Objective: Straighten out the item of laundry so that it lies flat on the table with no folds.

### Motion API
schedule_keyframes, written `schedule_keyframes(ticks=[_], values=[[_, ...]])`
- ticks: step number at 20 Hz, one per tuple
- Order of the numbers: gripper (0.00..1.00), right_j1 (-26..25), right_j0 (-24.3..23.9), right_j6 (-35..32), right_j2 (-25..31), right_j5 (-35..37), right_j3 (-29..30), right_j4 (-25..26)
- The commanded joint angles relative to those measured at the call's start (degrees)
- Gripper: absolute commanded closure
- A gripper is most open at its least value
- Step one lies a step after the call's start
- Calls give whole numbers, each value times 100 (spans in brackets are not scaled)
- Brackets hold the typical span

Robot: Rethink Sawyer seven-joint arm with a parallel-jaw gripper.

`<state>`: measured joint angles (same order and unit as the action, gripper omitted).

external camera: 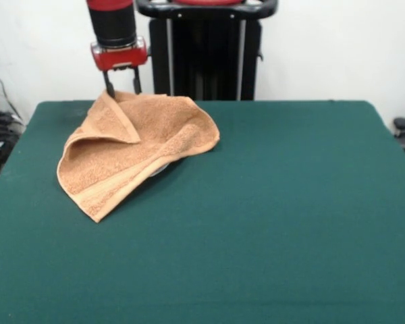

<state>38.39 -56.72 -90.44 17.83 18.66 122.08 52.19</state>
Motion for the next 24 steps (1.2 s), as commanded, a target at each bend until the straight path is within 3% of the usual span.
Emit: schedule_keyframes(ticks=[1,12,24], values=[[0,-43,548,-686,216,-383,68,-181],[0,153,906,-831,241,-321,164,-643],[0,99,891,-528,342,-125,-191,-860]])
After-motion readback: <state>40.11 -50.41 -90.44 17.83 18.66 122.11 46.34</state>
